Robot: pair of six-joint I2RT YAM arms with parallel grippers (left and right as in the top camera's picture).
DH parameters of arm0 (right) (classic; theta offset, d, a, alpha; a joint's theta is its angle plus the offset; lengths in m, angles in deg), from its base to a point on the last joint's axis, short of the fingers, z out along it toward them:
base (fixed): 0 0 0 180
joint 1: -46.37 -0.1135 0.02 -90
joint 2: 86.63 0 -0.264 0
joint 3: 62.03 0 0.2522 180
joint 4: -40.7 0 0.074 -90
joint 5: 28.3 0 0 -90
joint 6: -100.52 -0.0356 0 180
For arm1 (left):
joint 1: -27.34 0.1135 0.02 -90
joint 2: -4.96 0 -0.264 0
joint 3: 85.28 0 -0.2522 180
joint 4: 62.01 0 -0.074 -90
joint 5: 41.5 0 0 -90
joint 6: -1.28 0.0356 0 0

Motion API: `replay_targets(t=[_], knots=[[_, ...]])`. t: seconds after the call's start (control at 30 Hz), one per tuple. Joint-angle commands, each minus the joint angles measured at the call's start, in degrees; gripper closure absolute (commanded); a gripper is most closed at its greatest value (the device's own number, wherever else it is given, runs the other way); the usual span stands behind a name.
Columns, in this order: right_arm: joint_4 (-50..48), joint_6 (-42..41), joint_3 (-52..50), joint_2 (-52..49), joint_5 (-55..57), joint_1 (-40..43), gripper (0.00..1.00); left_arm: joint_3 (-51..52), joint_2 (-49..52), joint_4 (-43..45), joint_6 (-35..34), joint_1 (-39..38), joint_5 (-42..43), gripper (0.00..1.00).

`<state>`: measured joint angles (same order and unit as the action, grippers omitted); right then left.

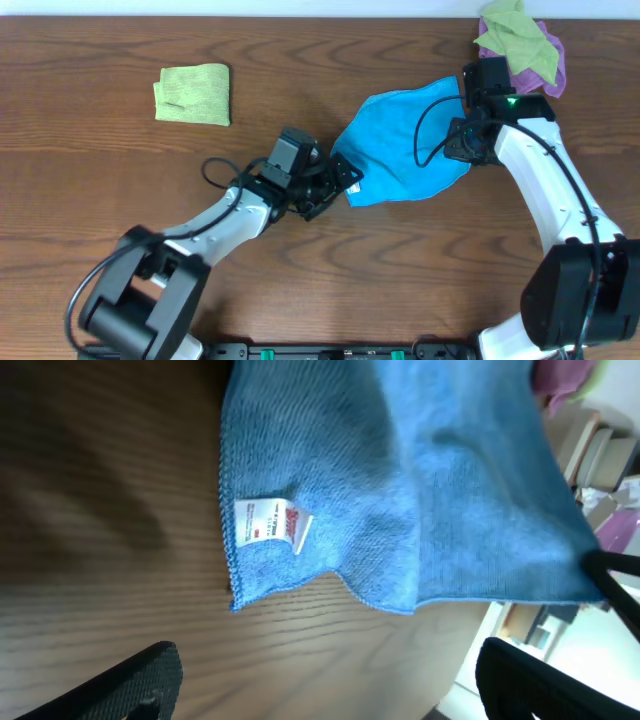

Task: Fold the cloth
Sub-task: 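Grasp the labeled corner of the blue cloth with the left gripper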

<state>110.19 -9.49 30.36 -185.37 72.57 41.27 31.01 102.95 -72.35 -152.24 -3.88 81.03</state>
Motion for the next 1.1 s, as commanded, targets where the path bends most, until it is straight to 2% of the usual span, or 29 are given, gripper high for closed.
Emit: replay_targets(t=[0.0, 0.4, 0.67, 0.77, 1.0, 1.07], knots=[[-0.2, -1.0, -0.2, 0.4, -0.8, 0.2, 0.99, -0.6, 2.8, 1.5, -3.6, -1.5, 1.7, 0.05], [-0.3, -1.0, -0.2, 1.5, -1.9, 0.2, 0.99, -0.6, 10.1, 9.7, -8.1, -4.8, 1.1, 0.05], [-0.2, -1.0, -0.2, 2.8, -2.4, 0.2, 0.99, -0.6, 11.4, 11.8, -8.1, -5.5, -4.6, 0.0], [-0.2, -0.8, -0.2, 3.0, -2.8, 0.2, 0.99, -0.6, 11.4, 12.3, -8.1, -6.4, -8.1, 0.1], [-0.2, -0.7, -0.2, 3.0, -4.2, 0.2, 0.99, -0.6, 11.4, 12.5, -8.1, -8.5, -14.5, 0.19], [0.0, -0.5, -0.2, 3.0, -4.3, 0.2, 0.99, -0.6, 11.4, 12.5, -8.1, -9.0, -16.7, 0.29]])
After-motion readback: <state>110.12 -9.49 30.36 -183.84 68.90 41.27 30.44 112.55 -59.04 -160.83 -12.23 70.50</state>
